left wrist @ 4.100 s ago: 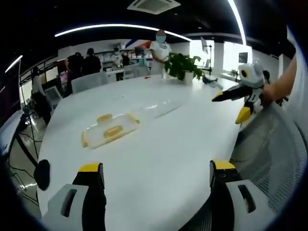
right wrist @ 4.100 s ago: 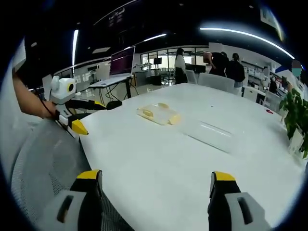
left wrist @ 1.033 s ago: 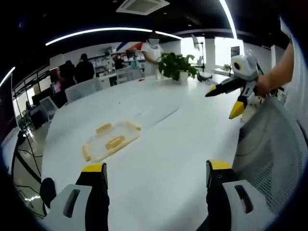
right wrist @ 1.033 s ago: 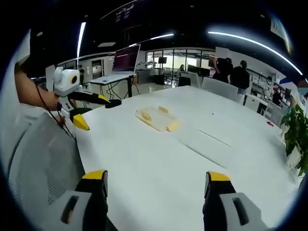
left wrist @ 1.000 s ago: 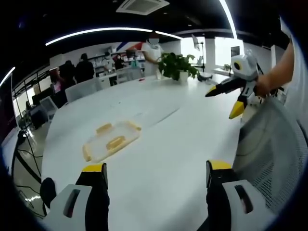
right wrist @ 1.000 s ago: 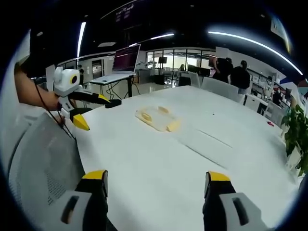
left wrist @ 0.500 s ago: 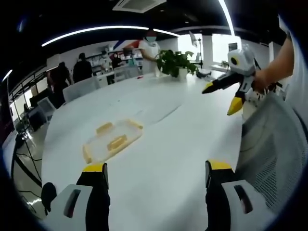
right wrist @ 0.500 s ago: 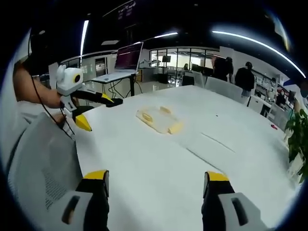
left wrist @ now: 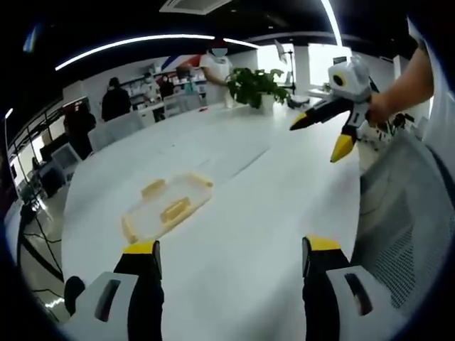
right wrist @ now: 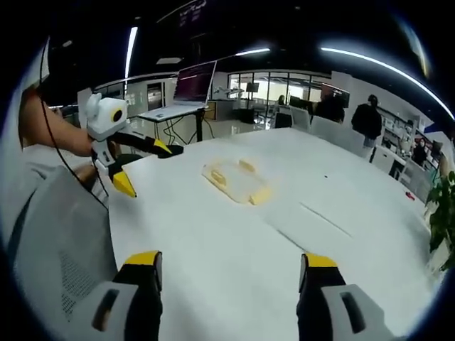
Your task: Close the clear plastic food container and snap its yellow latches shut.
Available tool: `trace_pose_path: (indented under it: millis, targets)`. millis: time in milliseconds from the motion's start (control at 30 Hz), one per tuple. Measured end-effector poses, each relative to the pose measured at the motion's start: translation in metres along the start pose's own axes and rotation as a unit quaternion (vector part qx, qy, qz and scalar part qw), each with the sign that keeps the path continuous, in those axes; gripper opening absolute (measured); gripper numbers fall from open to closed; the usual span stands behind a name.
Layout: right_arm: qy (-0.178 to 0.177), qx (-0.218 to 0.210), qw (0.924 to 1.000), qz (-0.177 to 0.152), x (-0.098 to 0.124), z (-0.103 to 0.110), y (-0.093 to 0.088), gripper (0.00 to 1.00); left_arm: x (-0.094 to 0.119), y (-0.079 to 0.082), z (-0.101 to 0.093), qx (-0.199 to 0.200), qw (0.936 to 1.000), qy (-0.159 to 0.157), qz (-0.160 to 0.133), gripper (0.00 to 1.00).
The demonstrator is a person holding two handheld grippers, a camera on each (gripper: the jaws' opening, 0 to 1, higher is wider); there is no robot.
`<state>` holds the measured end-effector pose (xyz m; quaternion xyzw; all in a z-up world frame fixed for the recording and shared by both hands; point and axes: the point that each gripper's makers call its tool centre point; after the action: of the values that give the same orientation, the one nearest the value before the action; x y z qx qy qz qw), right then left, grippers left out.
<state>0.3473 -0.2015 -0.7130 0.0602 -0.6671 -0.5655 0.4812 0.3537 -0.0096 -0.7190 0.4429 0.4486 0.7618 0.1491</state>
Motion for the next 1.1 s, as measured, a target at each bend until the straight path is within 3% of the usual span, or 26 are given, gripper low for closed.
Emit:
trace_pose_path:
  millis: [1100]
  targets:
    - [0.029,0.023,0.9992,0.015,-0.033,-0.021,0.025,0.74,-0.011,-0.017,0.031,-0.019,0.9991,-0.016,0.034,0.74]
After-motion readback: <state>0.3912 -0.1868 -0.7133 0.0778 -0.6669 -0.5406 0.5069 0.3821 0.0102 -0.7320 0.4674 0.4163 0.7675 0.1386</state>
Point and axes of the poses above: the point that each gripper's makers call its tool centre point, and the gripper's own axes: x roughly backward along the fingers, z roughly to its left, y roughly out of its top, and after that the axes turned 9 degrees about -x, right-handed
